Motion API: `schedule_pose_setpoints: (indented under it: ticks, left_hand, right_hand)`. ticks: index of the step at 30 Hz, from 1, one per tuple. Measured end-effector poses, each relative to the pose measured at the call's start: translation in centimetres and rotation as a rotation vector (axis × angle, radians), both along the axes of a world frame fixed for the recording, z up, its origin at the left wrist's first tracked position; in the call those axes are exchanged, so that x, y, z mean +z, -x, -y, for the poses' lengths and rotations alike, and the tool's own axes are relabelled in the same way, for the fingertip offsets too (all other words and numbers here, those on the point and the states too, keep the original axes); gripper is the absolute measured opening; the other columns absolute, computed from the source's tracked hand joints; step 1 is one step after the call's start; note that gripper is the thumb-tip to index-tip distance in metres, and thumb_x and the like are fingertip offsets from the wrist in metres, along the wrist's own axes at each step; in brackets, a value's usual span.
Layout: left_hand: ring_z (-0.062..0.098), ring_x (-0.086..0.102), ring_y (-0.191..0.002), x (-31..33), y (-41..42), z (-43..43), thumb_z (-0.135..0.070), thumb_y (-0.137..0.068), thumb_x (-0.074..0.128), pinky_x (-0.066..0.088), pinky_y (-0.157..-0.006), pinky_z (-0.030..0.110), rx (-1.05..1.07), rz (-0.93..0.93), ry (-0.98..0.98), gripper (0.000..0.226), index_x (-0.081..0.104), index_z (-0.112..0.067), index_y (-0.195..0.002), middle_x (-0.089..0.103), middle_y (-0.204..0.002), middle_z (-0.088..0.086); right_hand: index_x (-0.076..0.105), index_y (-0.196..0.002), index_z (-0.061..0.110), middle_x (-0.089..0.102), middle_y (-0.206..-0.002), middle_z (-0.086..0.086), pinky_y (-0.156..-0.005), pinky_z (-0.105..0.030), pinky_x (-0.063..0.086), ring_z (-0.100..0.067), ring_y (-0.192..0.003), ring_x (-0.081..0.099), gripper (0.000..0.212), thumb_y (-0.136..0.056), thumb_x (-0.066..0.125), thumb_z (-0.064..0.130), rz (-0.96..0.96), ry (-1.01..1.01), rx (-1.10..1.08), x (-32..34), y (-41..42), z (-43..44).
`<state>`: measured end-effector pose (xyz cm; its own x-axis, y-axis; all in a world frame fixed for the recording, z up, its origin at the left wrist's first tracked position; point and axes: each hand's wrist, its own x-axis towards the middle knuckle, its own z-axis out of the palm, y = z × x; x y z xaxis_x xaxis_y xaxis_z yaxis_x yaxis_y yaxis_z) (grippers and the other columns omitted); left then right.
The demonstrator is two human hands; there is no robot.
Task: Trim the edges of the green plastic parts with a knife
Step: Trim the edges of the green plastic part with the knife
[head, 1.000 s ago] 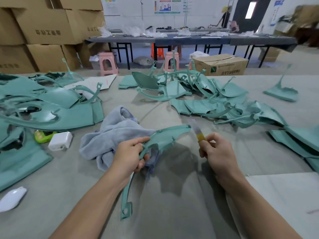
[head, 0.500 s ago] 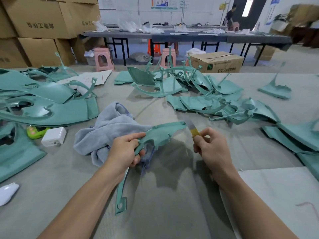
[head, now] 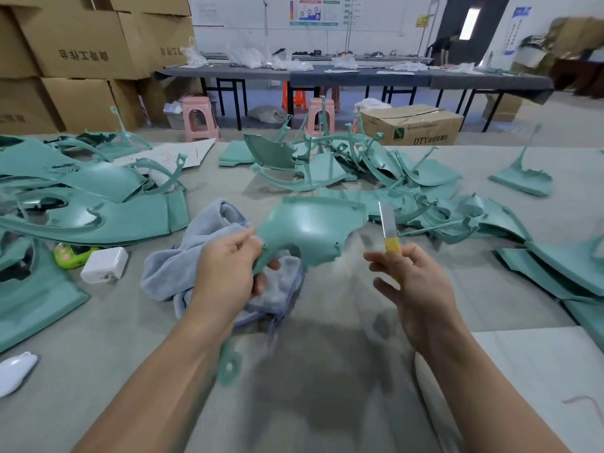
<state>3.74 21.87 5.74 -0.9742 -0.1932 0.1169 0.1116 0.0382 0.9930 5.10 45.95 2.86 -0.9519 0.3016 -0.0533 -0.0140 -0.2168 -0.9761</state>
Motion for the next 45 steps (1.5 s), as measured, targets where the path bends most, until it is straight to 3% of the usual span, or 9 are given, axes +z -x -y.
schedule_pose_setpoints:
  ticks: [4,10,15,21,25,30,35,41,45]
  left_hand:
    - [0.008,0.059,-0.062,2.8,-0.1,0.8,-0.026,-0.099,0.048,0.042,-0.060,0.015,0.258,-0.464,0.581,0.033,0.065,-0.040,-0.124,0.074,-0.078,-0.008]
    - [0.020,0.054,-0.068,-1.3,0.1,0.0,-0.004,-0.088,0.049,0.042,-0.066,0.031,0.265,-0.856,1.125,0.031,0.071,-0.010,-0.109,0.063,-0.073,0.003]
    - [0.021,0.055,-0.053,-3.0,-0.5,-1.1,-0.026,-0.078,0.050,0.020,-0.055,0.028,0.263,-0.627,1.199,0.013,0.062,-0.022,-0.081,0.059,-0.059,-0.007]
    - [0.029,0.067,-0.061,-3.8,-0.3,-2.9,-0.036,-0.087,0.067,0.047,-0.055,0.032,0.075,-0.529,1.191,0.022,0.077,-0.022,-0.101,0.073,-0.073,0.003]
    - [0.032,0.057,-0.046,-3.6,0.2,-2.4,-0.039,-0.094,0.054,0.034,-0.049,0.027,0.168,-0.463,1.071,0.026,0.074,-0.024,-0.087,0.064,-0.054,0.002]
    - [0.032,0.051,-0.047,-3.7,0.3,-2.0,-0.039,-0.100,0.055,0.029,-0.055,0.027,0.182,-0.420,1.020,0.037,0.065,-0.019,-0.070,0.060,-0.052,0.002]
    - [0.033,0.053,-0.050,-3.4,0.1,-2.1,-0.039,-0.099,0.055,0.030,-0.055,0.029,0.157,-0.412,1.022,0.036,0.065,-0.018,-0.071,0.061,-0.054,0.003]
    - [0.037,0.057,-0.051,-3.3,-0.2,-2.1,-0.038,-0.099,0.056,0.035,-0.053,0.031,0.140,-0.424,1.017,0.036,0.068,-0.016,-0.074,0.063,-0.054,0.006]
    - [0.037,0.057,-0.049,-3.6,-0.2,-2.1,-0.042,-0.098,0.050,0.036,-0.052,0.030,0.150,-0.455,1.022,0.039,0.069,-0.017,-0.074,0.064,-0.054,0.006]
  right_hand:
    - [0.055,-0.093,0.019,0.078,-0.103,-0.008,-0.077,-0.035,0.049,-0.013,-0.086,0.070,0.014,-0.104,0.051,0.013,0.053,0.081,0.065,-0.2,0.1,-0.3]
    - [0.058,-0.095,0.015,0.078,-0.107,-0.008,-0.072,-0.031,0.056,-0.017,-0.098,0.075,0.012,-0.105,0.051,0.011,0.116,0.194,0.068,-0.4,0.3,-0.4]
    - [0.061,-0.096,0.012,0.078,-0.111,-0.007,-0.077,-0.029,0.059,-0.018,-0.105,0.073,0.015,-0.106,0.050,0.009,0.144,0.185,0.177,-0.8,0.3,1.1]
    - [0.060,-0.092,0.008,0.079,-0.089,-0.007,-0.059,-0.018,0.053,-0.014,-0.072,0.072,0.016,-0.105,0.051,0.006,0.032,0.009,0.188,-0.7,-0.3,2.0]
    - [0.057,-0.082,0.010,0.072,-0.077,-0.012,-0.065,-0.024,0.052,-0.016,-0.065,0.060,0.017,-0.098,0.058,0.002,-0.178,-0.096,0.322,-0.1,-1.1,1.7]
    - [0.061,-0.080,0.018,0.073,-0.067,-0.003,-0.060,-0.037,0.043,-0.011,-0.052,0.052,0.019,-0.099,0.062,0.018,0.077,-0.543,0.066,-0.9,0.8,1.6]
    - [0.059,-0.075,0.024,0.071,-0.066,-0.009,-0.051,-0.032,0.042,-0.016,-0.052,0.052,0.019,-0.093,0.062,0.017,-0.114,-0.352,0.207,-0.5,0.0,2.4]
    - [0.060,-0.076,0.020,0.071,-0.062,0.003,-0.062,-0.034,0.048,-0.009,-0.052,0.058,0.020,-0.096,0.063,0.025,0.168,-0.719,-0.076,-1.1,1.2,2.2]
    - [0.059,-0.070,0.029,0.068,-0.061,-0.003,-0.051,-0.021,0.038,-0.007,-0.050,0.050,0.019,-0.088,0.062,0.022,-0.144,-0.389,0.235,-0.5,-0.1,3.1]
